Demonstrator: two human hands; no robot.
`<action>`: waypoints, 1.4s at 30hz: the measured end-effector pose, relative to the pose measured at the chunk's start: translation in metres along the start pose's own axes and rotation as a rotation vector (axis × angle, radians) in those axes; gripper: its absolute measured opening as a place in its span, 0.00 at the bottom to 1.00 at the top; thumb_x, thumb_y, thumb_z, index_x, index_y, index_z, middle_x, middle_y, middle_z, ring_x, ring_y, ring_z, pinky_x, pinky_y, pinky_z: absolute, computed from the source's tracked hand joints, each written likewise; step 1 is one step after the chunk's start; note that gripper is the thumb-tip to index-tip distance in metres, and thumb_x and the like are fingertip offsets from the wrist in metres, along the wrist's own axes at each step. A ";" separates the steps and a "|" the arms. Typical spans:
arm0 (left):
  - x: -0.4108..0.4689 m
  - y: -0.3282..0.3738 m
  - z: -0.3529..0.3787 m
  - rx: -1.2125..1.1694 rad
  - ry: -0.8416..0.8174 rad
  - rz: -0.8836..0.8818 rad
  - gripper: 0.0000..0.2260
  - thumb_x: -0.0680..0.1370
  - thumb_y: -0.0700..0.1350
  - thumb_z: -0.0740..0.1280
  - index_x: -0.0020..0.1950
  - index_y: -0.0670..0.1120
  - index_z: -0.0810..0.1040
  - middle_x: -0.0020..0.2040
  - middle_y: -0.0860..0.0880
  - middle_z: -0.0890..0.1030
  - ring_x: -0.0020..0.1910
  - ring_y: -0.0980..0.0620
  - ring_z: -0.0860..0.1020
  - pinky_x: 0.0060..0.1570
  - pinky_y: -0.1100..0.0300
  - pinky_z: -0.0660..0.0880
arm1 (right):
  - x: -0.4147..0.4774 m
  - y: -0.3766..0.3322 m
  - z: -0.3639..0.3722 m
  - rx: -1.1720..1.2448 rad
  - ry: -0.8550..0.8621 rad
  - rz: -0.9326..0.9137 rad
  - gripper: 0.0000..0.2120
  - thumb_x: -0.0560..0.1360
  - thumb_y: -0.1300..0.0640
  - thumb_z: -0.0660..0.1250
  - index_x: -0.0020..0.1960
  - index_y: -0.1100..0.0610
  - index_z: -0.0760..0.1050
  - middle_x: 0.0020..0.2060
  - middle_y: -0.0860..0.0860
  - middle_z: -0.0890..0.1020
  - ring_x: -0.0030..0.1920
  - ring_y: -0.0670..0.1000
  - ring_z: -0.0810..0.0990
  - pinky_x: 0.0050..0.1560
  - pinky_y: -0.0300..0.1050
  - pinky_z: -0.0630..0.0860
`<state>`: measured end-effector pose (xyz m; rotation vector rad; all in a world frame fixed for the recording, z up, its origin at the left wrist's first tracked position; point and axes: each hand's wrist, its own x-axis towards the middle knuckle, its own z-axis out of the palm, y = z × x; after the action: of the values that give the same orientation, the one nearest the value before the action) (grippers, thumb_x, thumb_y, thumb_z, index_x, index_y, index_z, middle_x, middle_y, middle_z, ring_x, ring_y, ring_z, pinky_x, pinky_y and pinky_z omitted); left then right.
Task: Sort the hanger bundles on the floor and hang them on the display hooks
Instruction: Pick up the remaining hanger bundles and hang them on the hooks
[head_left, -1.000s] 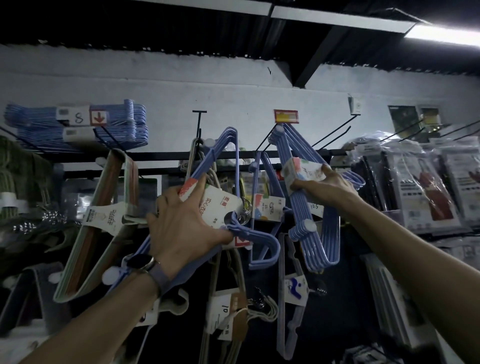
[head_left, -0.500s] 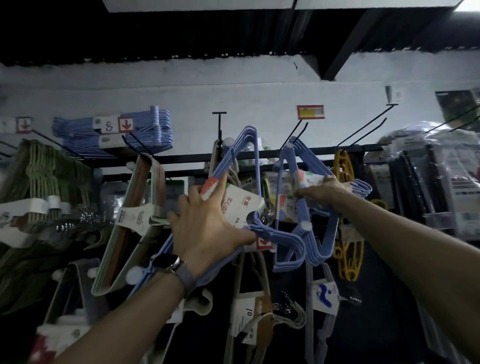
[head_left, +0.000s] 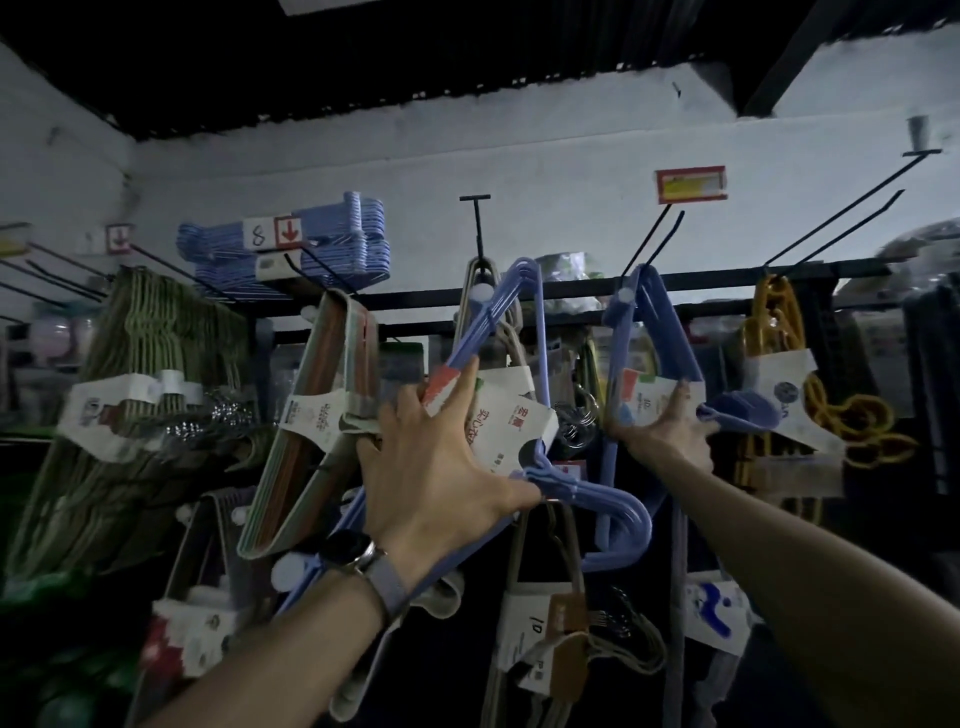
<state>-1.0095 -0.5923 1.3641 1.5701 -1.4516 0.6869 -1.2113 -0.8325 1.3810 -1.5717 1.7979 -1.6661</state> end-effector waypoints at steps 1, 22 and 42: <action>0.000 0.000 0.002 0.002 -0.004 0.000 0.59 0.55 0.74 0.69 0.81 0.66 0.44 0.71 0.49 0.62 0.71 0.44 0.61 0.66 0.42 0.66 | 0.001 0.001 0.005 0.012 0.019 -0.001 0.61 0.66 0.31 0.78 0.82 0.38 0.38 0.71 0.64 0.62 0.62 0.72 0.75 0.64 0.64 0.75; 0.004 0.002 0.004 -0.080 -0.063 0.047 0.60 0.54 0.80 0.69 0.81 0.66 0.46 0.71 0.44 0.62 0.70 0.41 0.62 0.63 0.40 0.71 | -0.103 -0.020 -0.108 0.319 -0.352 -0.269 0.21 0.79 0.38 0.68 0.65 0.50 0.78 0.53 0.50 0.82 0.51 0.53 0.83 0.59 0.57 0.81; 0.002 0.085 0.026 -0.235 -0.116 0.273 0.62 0.59 0.81 0.66 0.82 0.58 0.38 0.78 0.43 0.57 0.75 0.39 0.59 0.71 0.36 0.62 | -0.160 0.043 -0.180 0.353 -0.324 -0.536 0.09 0.76 0.51 0.75 0.54 0.50 0.88 0.45 0.46 0.89 0.47 0.43 0.86 0.44 0.36 0.79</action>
<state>-1.0955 -0.6112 1.3722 1.2622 -1.7851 0.5624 -1.3049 -0.6122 1.3297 -2.1084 0.9129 -1.6772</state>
